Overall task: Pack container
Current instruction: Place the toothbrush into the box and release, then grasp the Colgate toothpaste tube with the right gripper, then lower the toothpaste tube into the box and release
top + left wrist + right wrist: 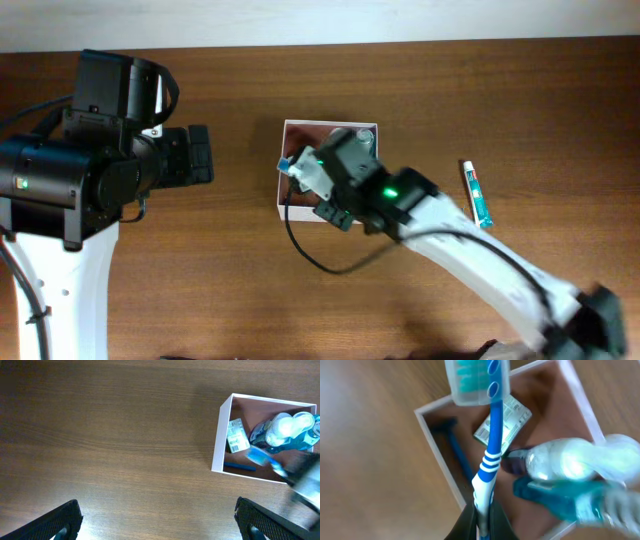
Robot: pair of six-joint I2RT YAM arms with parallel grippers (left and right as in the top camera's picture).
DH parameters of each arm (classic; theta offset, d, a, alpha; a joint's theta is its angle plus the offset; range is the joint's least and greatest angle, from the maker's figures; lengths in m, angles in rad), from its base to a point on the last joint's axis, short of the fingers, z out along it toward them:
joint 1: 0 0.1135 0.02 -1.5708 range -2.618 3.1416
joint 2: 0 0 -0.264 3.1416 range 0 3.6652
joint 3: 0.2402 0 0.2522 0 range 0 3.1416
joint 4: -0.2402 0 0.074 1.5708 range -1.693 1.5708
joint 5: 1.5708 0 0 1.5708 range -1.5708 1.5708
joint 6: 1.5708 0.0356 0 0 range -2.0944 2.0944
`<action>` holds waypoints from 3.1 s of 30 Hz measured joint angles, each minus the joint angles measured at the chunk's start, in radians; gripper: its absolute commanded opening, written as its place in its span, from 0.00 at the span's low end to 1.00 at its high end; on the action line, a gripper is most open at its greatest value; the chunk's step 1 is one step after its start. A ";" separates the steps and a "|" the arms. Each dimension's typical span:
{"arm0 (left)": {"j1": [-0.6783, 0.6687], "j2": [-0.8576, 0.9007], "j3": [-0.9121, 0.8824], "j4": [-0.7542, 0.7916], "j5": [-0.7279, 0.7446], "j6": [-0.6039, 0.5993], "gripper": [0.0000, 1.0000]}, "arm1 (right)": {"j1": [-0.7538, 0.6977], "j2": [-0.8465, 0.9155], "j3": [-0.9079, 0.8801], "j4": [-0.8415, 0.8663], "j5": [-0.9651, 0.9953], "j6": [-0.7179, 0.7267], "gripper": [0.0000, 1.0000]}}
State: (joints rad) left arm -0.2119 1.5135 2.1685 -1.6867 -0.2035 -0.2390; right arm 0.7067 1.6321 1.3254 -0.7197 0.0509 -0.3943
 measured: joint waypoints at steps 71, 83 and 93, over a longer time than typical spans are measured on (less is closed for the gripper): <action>0.000 0.000 0.000 0.000 0.000 0.000 0.99 | -0.796 0.346 -0.016 -0.217 0.011 0.522 0.09; 0.000 0.000 0.000 0.000 0.000 0.000 0.99 | -0.618 0.012 -0.002 -0.288 -0.086 0.526 0.04; 0.000 0.000 0.000 0.000 0.000 0.000 0.99 | -0.151 -0.342 0.042 -0.238 -0.117 0.349 0.04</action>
State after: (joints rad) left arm -0.2119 1.5135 2.1685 -1.6871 -0.2035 -0.2390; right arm 0.5556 1.2900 1.3674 -0.9577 -0.0666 -0.0456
